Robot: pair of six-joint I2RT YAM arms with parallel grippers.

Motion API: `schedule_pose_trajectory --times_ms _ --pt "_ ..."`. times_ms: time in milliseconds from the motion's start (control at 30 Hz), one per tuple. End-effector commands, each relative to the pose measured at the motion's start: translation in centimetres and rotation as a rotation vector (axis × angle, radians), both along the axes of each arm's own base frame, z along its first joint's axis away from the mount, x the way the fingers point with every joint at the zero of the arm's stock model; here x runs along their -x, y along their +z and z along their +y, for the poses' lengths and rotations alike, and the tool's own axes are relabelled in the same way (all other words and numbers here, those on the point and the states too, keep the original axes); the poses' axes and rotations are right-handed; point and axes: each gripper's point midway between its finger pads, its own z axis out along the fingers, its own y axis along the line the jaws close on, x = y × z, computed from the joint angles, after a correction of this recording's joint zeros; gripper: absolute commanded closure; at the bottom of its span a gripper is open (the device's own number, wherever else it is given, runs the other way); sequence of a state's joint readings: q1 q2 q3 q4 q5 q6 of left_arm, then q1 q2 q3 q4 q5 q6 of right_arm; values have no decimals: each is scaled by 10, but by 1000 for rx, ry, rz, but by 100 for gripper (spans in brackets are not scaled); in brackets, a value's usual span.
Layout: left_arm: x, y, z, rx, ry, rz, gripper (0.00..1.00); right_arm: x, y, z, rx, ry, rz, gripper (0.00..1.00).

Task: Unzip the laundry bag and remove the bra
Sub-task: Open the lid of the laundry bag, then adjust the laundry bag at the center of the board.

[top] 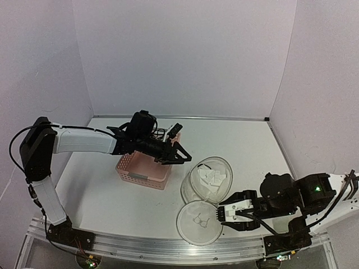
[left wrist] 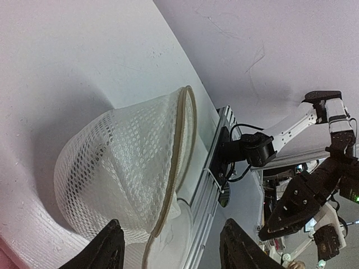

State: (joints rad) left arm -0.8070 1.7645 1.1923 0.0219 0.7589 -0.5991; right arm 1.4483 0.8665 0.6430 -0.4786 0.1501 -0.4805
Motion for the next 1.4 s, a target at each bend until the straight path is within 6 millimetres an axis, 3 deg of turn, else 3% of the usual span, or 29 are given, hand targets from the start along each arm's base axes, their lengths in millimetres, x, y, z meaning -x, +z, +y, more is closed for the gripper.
schedule_pose_trajectory --times_ms 0,133,367,467,567,1000,1133,1367 --pt "-7 20 -14 24 -16 -62 41 -6 48 1 -155 -104 57 40" --pt "-7 15 -20 -57 -5 -102 41 -27 64 -1 -218 -277 79 36" --pt "-24 16 -18 -197 71 -211 41 -75 74 -12 -314 -677 126 28" --pt "-32 18 -21 -254 92 -264 40 -102 65 -23 -347 -852 254 29" --pt "-39 14 -24 -297 105 -287 40 -117 51 -28 -356 -952 362 31" --pt "-37 -5 -56 -364 15 -331 31 -141 13 -20 -387 -1115 650 30" --pt "-29 -2 -63 -363 -22 -373 30 -148 7 -15 -391 -1118 682 30" --pt "-32 6 -62 -377 -11 -428 30 -152 -2 -13 -385 -1123 694 30"
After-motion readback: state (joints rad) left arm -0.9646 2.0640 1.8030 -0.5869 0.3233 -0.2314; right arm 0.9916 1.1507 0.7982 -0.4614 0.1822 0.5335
